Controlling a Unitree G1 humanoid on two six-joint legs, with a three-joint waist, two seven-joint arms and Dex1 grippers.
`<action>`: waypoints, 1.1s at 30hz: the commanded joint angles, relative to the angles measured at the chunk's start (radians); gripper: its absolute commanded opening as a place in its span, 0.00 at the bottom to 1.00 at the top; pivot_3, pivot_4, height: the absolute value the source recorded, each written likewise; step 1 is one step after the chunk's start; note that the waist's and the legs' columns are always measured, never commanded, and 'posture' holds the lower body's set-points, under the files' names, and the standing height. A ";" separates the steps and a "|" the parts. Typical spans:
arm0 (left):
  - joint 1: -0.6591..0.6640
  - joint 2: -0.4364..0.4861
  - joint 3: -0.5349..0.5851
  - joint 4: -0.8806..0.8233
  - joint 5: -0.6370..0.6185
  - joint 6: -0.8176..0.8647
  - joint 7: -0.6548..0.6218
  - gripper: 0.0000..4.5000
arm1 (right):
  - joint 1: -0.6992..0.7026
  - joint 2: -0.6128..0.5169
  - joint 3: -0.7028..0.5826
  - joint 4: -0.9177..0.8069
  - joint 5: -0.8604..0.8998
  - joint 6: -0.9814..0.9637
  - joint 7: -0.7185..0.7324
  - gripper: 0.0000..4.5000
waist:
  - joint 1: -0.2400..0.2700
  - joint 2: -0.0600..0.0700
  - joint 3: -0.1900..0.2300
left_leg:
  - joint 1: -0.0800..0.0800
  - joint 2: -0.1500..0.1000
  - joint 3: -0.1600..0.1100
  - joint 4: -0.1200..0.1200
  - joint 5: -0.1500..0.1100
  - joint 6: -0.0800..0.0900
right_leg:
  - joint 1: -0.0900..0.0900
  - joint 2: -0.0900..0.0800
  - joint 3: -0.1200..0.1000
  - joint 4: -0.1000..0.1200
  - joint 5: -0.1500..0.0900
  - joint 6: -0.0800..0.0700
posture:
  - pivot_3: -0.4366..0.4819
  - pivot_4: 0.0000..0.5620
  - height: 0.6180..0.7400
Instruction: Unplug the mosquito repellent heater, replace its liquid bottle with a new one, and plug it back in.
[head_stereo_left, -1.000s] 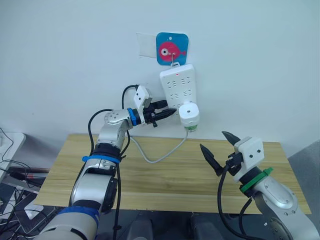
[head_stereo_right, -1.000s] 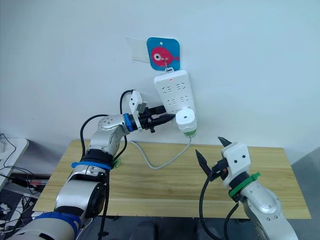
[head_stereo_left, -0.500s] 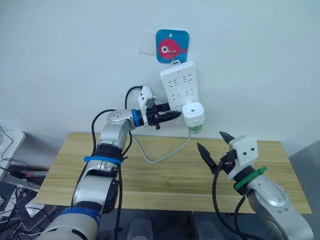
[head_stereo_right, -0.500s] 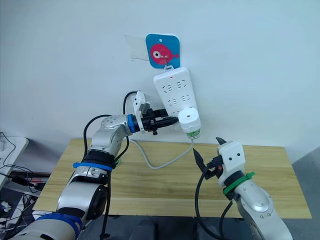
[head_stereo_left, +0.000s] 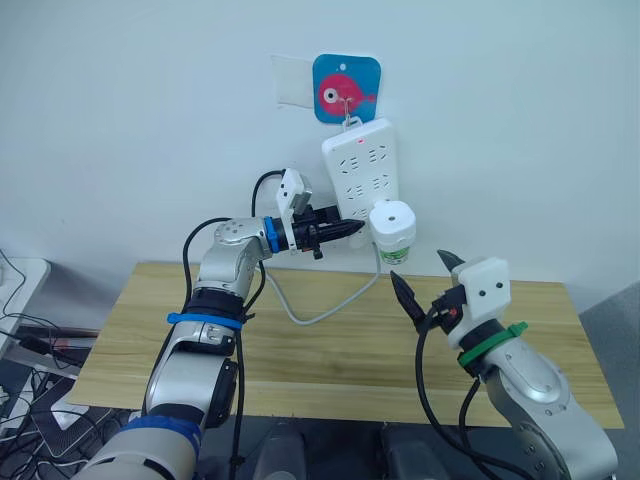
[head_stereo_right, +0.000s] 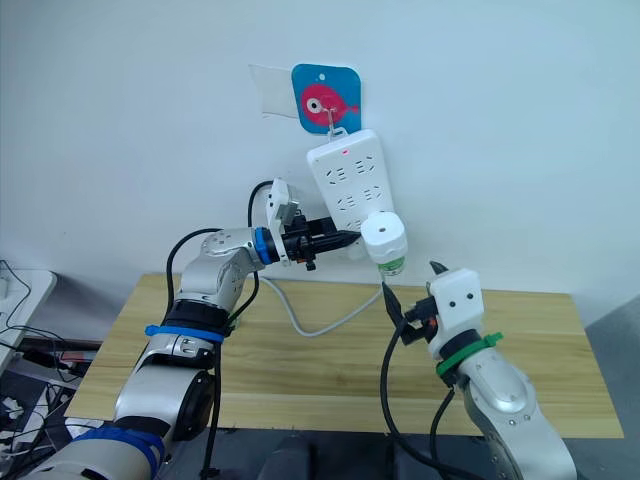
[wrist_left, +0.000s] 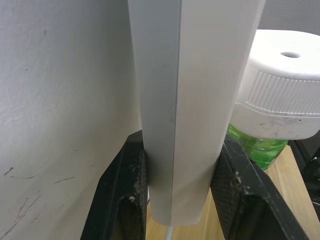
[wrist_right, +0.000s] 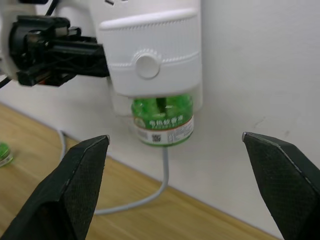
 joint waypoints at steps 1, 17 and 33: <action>-0.005 -0.006 -0.005 -0.033 -0.008 -0.004 0.001 0.29 | -0.059 0.025 0.027 -0.050 -0.028 0.045 -0.045 1.00 | 0.000 0.002 0.001 | -0.001 0.000 -0.001 0.000 0.000 0.000 | 0.000 0.000 -0.001 0.000 0.000 0.000 | 0.60 0.35 1.00; -0.020 -0.016 -0.012 -0.007 0.012 -0.039 0.025 0.29 | -0.243 0.071 0.121 0.022 -0.140 0.115 -0.100 1.00 | 0.000 0.005 0.008 | -0.003 0.000 -0.005 0.000 0.000 0.000 | -0.001 -0.001 -0.005 0.000 -0.001 -0.001 | 0.59 0.37 1.00; -0.003 -0.008 -0.023 -0.028 0.013 -0.049 0.021 0.29 | -0.307 0.096 0.123 0.104 -0.166 0.088 -0.082 1.00 | 0.000 0.007 0.013 | -0.004 0.000 -0.007 0.000 0.000 0.000 | -0.001 -0.001 -0.007 0.000 -0.001 -0.001 | 0.60 0.39 1.00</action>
